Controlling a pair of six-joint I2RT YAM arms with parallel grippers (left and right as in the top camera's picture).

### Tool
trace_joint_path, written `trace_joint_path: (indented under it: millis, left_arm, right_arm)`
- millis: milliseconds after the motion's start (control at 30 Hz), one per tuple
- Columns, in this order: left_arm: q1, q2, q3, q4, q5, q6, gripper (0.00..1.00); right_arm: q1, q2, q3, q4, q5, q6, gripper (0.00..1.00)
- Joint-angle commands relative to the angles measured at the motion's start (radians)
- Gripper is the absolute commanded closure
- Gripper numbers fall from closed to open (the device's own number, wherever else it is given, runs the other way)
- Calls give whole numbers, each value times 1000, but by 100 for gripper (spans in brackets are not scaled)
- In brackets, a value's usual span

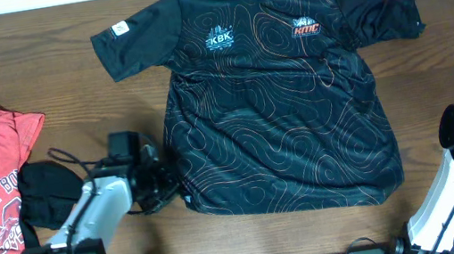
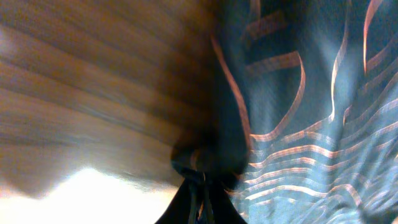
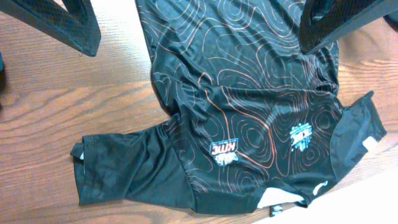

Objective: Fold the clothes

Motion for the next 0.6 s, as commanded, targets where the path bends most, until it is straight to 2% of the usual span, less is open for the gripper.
trace_joint_path:
  millis: [0,100,267,567]
  left_arm:
    - [125,50,5,-14,-179,-14,94]
    - [253,50,66,-14,-180,9,94]
    - [394,51,180,-12,-180,73,94]
    - [429,129,430,114,-185,41,94]
  right_arm:
    - [8,-5,3,-4,-11,-19,1]
    - [8,-5,3,-4,-11,-19,1]
    - [9,-5,3,-2,-11,-19,1]
    - [29,-5,3,12,-11,-19,1]
